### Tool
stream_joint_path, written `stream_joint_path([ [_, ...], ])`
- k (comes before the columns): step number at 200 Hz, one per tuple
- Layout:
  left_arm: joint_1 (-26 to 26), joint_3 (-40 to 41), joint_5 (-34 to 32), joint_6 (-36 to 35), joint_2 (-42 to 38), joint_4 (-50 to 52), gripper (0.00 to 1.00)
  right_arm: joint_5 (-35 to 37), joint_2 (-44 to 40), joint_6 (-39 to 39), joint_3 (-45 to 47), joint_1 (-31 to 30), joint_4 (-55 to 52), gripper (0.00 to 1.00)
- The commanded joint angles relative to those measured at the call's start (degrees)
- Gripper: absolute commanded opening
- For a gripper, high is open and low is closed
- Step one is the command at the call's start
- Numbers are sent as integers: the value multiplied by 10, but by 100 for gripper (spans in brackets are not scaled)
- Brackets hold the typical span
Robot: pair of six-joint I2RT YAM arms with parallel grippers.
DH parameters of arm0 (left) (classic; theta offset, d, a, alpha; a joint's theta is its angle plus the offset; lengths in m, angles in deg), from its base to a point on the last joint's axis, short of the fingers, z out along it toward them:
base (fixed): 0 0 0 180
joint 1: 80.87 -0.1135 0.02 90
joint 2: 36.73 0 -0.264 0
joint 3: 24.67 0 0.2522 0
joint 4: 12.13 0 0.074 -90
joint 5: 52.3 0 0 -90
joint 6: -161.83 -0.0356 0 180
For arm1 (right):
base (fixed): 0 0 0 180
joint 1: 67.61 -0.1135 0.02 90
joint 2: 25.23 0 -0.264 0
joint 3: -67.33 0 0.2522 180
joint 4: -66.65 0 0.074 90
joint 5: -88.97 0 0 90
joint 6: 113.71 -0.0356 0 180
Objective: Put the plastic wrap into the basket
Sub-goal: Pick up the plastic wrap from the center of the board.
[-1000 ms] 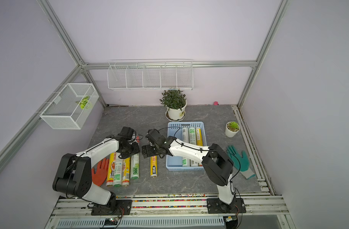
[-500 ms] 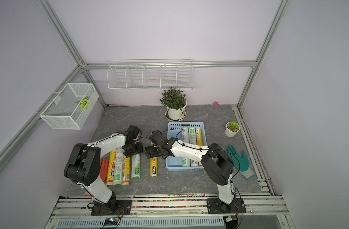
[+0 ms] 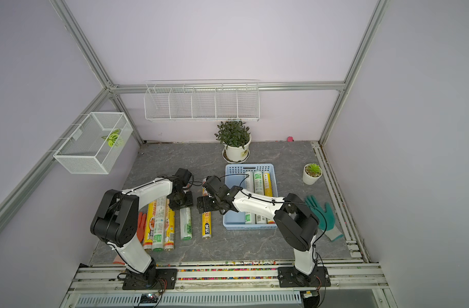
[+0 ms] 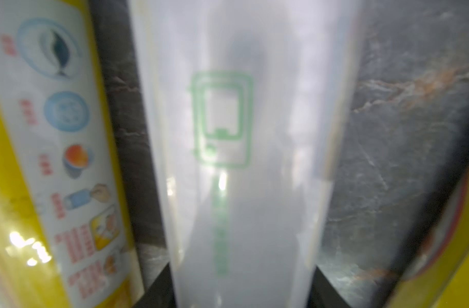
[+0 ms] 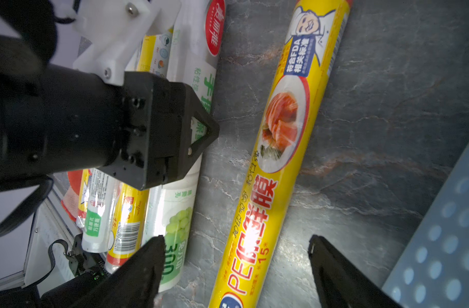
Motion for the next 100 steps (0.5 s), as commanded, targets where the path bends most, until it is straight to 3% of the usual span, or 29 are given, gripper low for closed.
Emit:
stream_joint_path([
  [1, 5, -24, -5, -12, -1, 32, 49, -5, -26, -7, 10, 6, 4, 90],
  [44, 6, -50, -8, -23, -54, 64, 36, 4, -44, -7, 12, 7, -1, 90],
  [100, 6, -81, 47, -27, -146, 56, 33, 46, -92, -7, 39, 9, 5, 90],
])
